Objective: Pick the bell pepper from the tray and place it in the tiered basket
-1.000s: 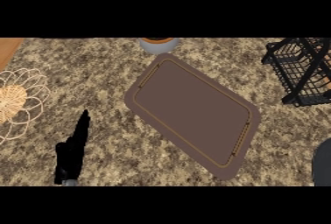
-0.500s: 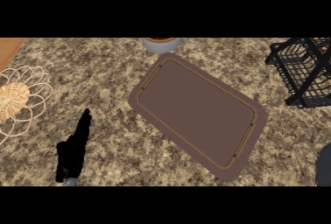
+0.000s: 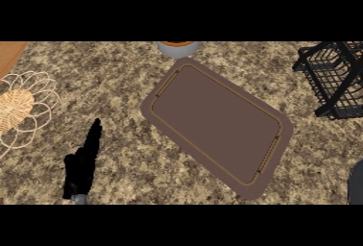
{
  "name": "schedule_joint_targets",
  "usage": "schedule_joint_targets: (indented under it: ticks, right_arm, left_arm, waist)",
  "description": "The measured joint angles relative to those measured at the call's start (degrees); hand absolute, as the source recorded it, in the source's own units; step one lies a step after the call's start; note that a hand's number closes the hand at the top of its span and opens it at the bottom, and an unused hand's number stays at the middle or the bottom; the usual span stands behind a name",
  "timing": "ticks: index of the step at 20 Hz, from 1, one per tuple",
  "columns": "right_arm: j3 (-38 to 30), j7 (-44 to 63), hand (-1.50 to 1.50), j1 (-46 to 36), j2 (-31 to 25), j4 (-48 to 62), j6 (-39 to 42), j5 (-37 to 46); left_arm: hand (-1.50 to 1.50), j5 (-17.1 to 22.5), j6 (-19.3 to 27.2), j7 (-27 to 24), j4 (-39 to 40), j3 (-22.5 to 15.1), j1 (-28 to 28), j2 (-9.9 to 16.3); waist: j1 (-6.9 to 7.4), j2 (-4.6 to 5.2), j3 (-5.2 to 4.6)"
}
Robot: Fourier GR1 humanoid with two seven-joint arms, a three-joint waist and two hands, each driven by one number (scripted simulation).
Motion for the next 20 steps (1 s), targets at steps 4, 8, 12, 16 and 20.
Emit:
schedule_joint_targets:
  ticks: [4,8,12,16,20]
  right_arm:
    - [-0.5,-0.4,1.5,0.2,-0.5,7.8,-5.6,-0.6]
    - [-1.3,-0.3,1.5,0.4,-1.5,14.9,-11.1,-0.7]
    - [-2.5,-1.3,1.5,-0.1,-3.1,21.6,-17.1,-2.0]
    - [-5.9,-2.3,-1.5,0.5,-1.5,23.6,-25.4,-6.2]
    - [-10.5,-5.8,-1.5,0.6,-1.1,26.3,-33.4,-12.2]
  left_arm:
    - [0.0,-0.2,-0.1,-0.4,0.3,0.2,-0.2,-0.4]
    - [0.0,-0.1,-0.7,0.5,-0.5,0.4,0.1,-0.2]
    - [0.0,0.1,-1.6,0.3,-0.1,0.8,0.1,0.0]
    - [0.0,-0.1,-1.6,-0.1,0.1,0.8,0.1,-0.3]
    - [0.0,-0.5,-1.7,-0.4,-0.1,0.7,0.3,-0.3]
  waist:
    - [0.06,0.01,0.05]
    - [0.19,0.06,0.03]
    - [0.21,0.09,0.06]
    - [0.11,-0.21,-0.04]
    - [0.19,-0.05,0.09]
